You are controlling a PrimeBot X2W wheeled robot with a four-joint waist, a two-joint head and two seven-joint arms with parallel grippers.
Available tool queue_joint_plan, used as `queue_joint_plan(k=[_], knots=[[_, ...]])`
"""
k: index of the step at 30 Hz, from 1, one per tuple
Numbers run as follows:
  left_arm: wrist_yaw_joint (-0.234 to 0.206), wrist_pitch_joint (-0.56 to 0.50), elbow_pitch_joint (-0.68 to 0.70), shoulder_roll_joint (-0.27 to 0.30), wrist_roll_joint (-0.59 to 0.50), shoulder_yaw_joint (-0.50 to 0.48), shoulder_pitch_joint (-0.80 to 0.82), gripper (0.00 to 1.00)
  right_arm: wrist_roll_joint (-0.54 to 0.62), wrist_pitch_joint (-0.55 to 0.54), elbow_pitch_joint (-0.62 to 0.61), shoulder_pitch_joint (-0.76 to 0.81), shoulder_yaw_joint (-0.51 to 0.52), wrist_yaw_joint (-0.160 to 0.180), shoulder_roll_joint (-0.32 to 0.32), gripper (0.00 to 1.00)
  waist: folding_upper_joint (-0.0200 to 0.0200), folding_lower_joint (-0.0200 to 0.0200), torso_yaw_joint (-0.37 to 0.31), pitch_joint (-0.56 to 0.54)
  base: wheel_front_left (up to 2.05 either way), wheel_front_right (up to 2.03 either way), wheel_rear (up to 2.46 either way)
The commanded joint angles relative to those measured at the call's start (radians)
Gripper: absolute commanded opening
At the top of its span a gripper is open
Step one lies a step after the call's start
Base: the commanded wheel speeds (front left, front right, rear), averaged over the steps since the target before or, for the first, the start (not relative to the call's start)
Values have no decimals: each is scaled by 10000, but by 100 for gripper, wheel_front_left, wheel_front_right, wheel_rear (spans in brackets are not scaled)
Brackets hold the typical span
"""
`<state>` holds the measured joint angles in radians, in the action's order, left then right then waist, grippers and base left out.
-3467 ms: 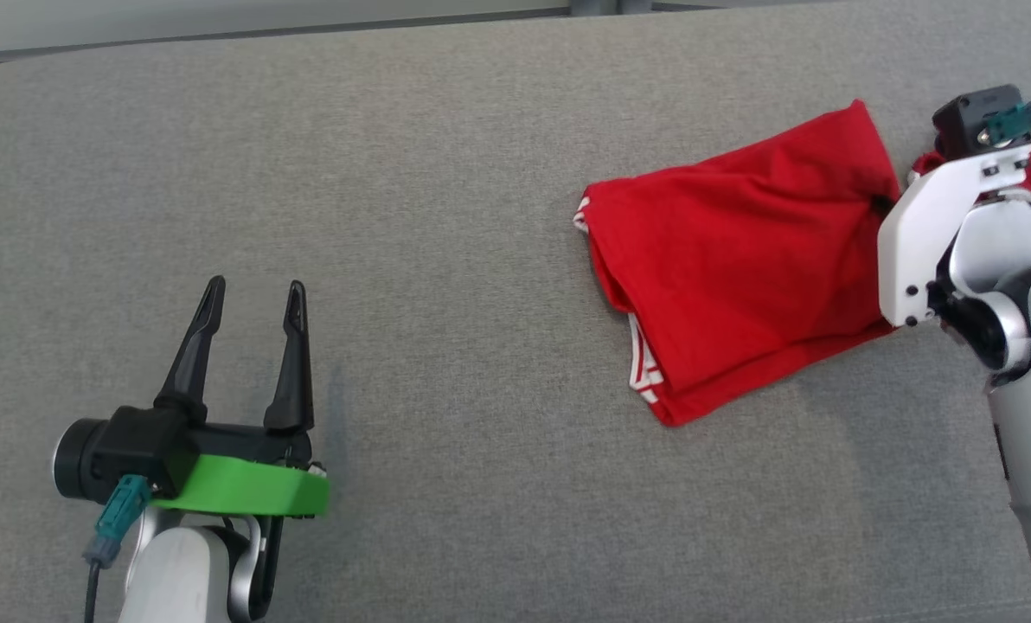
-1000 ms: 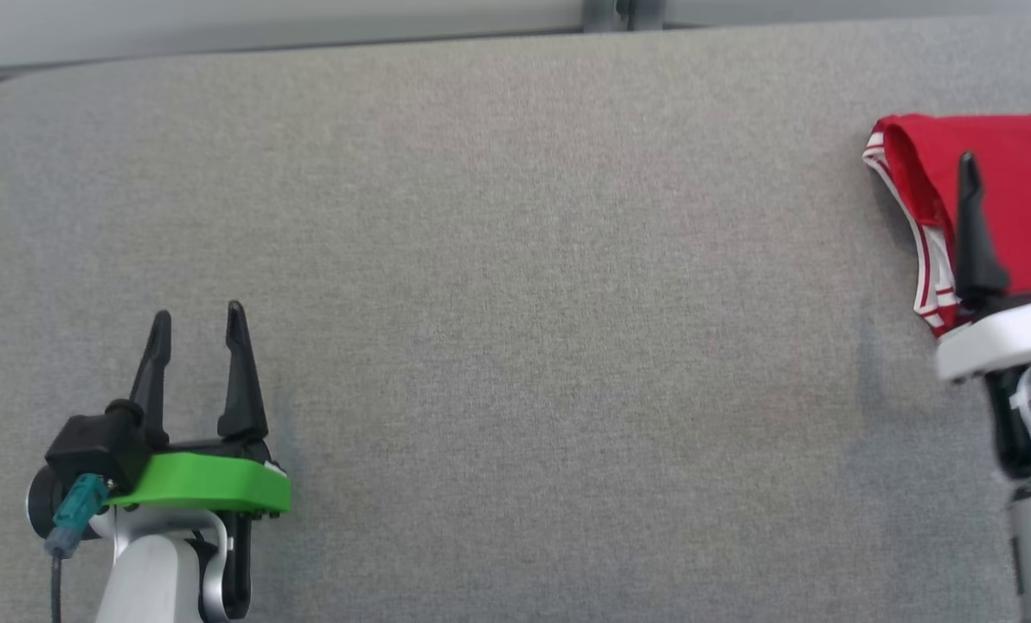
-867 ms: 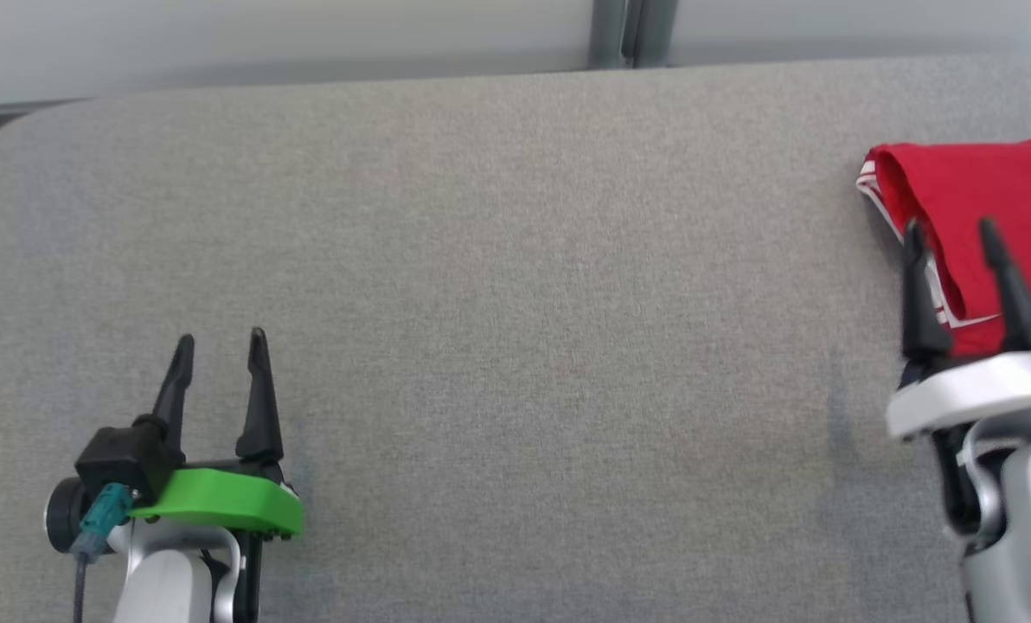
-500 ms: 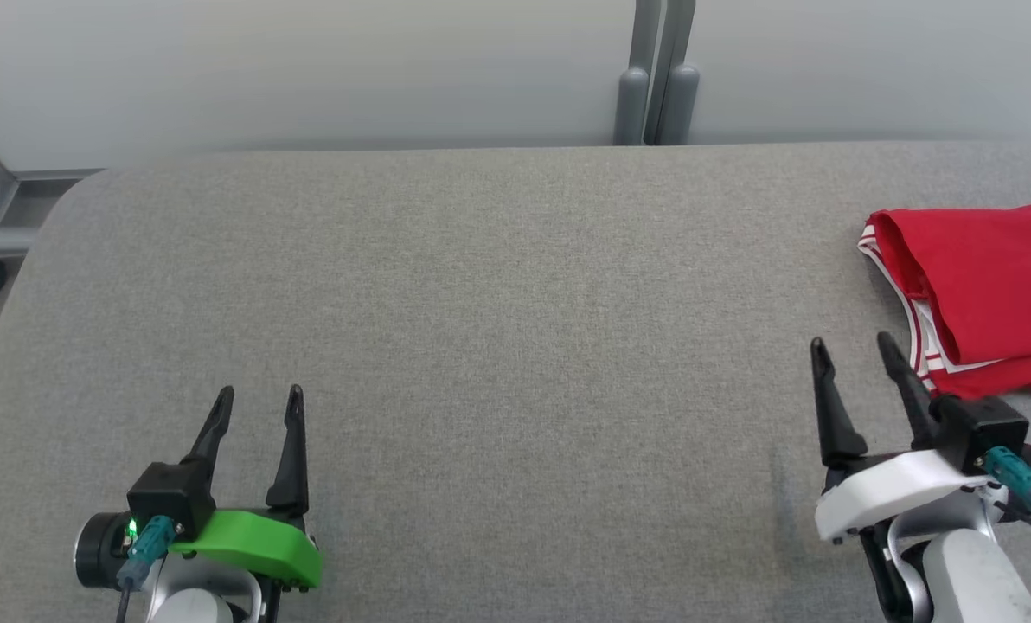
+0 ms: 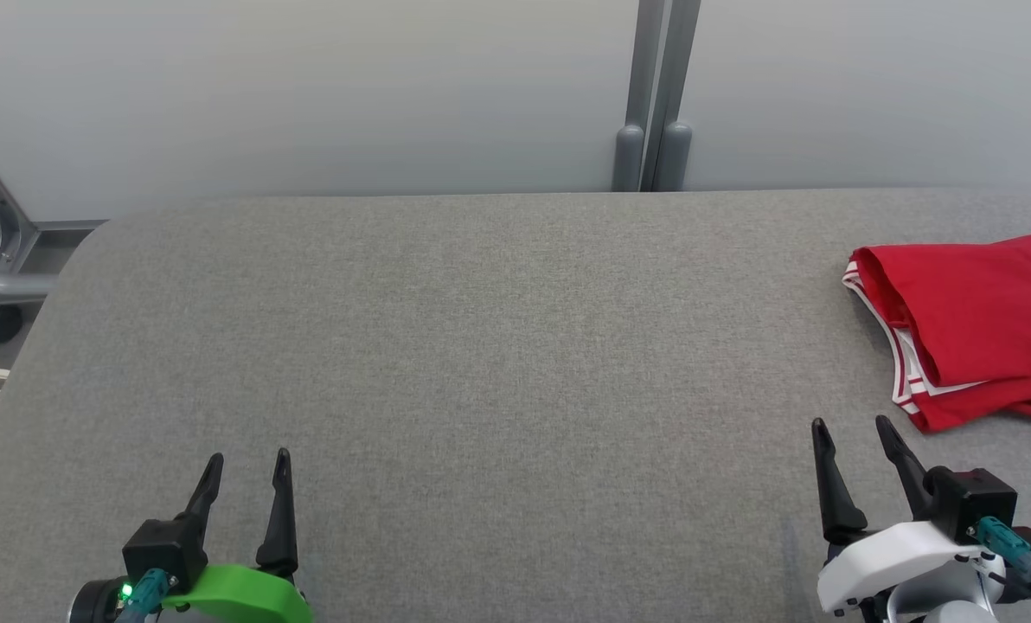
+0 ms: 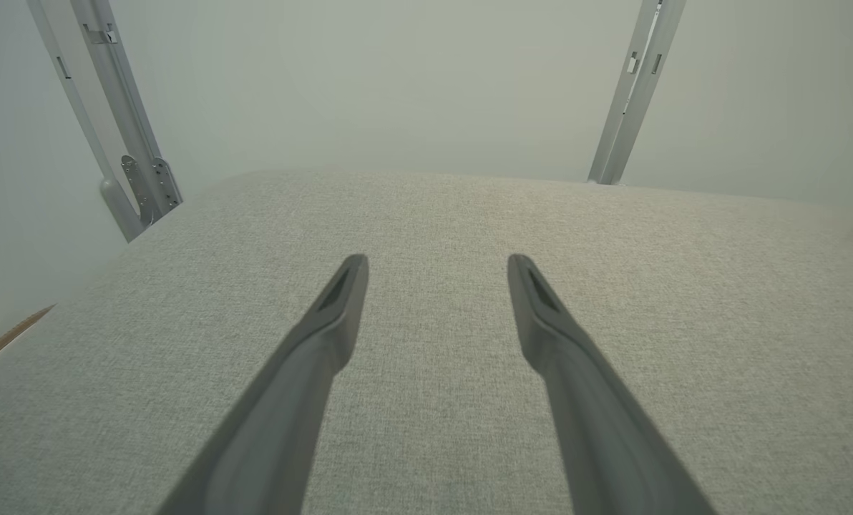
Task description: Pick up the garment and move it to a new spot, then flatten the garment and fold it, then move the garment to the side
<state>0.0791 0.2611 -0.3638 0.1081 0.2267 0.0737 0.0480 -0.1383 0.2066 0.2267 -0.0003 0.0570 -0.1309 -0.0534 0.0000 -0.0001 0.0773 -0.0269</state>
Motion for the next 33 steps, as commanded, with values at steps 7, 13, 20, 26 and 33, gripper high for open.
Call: queue_joint_plan(k=[7, 13, 20, 26, 33], knots=[[74, 41, 57, -51, -35, -261, -303, 100, -136, 0, 51, 95, -243, 8, 20, 100, 0, 1, -166, -95, 0, 0, 0], [144, 42, 74, -100, -106, -310, -224, 100, -195, -72, 38, 40, -370, 6, 20, 100, 0, 1, -108, -23, 0, 0, 0], [186, 43, 60, -134, -141, -385, -189, 100, -146, -92, 59, -3, -426, 8, 22, 100, 0, 1, -73, 50, 0, 0, 0], [195, 43, 119, -166, -204, -473, -146, 100, -98, -86, 98, -36, -401, 8, 22, 100, 0, 1, -44, 104, 0, 0, 0], [195, 43, 39, -193, -238, -558, -161, 100, -183, -97, 164, -39, -431, 8, 23, 100, 0, 1, -24, 111, 0, 0, 0]])
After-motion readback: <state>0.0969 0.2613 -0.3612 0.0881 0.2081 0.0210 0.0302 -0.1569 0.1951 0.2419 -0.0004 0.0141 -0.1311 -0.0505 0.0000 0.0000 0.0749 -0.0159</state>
